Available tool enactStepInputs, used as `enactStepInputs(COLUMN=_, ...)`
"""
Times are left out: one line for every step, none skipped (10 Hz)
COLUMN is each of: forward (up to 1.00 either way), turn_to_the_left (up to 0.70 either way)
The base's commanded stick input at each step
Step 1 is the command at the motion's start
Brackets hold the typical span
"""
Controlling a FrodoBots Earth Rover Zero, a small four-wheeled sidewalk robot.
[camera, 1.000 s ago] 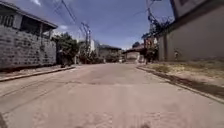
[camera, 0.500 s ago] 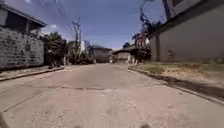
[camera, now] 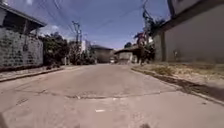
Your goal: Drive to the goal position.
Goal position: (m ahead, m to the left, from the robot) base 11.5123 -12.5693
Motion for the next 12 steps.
enactStepInputs(forward=1.0, turn_to_the_left=0.0)
enactStepInputs(forward=1.0, turn_to_the_left=0.0)
enactStepInputs(forward=1.0, turn_to_the_left=0.0)
enactStepInputs(forward=1.0, turn_to_the_left=0.0)
enactStepInputs(forward=1.0, turn_to_the_left=0.0)
enactStepInputs(forward=1.0, turn_to_the_left=0.0)
enactStepInputs(forward=1.0, turn_to_the_left=0.0)
enactStepInputs(forward=1.0, turn_to_the_left=0.0)
enactStepInputs(forward=1.0, turn_to_the_left=0.0)
enactStepInputs(forward=1.0, turn_to_the_left=0.0)
enactStepInputs(forward=1.0, turn_to_the_left=0.0)
enactStepInputs(forward=1.0, turn_to_the_left=0.0)
